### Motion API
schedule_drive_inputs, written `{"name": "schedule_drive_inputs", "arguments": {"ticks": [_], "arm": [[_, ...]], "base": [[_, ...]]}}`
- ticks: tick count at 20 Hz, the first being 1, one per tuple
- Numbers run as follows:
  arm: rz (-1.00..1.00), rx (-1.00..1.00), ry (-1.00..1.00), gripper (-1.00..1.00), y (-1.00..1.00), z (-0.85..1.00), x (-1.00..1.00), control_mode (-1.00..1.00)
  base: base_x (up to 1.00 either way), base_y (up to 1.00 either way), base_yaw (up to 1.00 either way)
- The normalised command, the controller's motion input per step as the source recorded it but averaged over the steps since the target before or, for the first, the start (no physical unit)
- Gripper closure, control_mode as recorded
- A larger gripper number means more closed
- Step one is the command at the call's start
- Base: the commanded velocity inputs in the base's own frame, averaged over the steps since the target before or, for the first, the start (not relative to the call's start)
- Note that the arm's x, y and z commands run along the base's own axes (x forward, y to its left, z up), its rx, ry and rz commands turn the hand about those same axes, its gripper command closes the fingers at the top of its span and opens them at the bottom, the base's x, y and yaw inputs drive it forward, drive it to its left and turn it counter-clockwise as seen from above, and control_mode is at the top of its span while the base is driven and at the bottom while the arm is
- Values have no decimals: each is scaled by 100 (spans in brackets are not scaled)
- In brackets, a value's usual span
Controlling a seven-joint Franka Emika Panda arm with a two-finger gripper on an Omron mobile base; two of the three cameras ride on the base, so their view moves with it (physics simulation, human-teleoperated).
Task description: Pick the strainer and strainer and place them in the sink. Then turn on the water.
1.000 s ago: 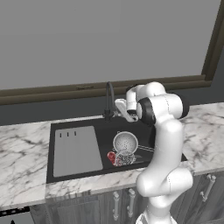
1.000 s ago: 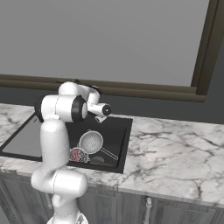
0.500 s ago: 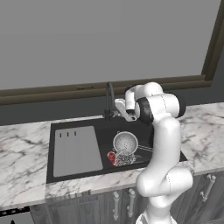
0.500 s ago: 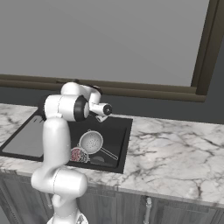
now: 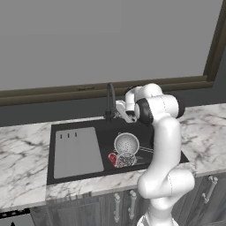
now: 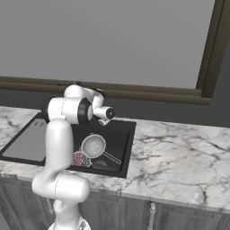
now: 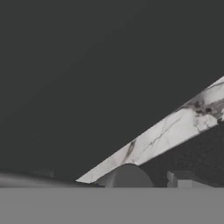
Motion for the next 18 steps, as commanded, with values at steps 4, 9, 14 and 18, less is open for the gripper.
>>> {"name": "schedule_drive_inputs", "arguments": {"ticks": [4, 9, 14, 18], "arm": [[0, 0, 0, 100, 1, -9, 12, -100], [0, 0, 0, 100, 1, -6, 4, -100], [0, 0, 0, 100, 0, 0, 0, -100], [-1, 0, -1, 100, 0, -2, 0, -100]], "base": [[0, 0, 0], [0, 0, 0], [0, 0, 0], [0, 0, 0]]}}
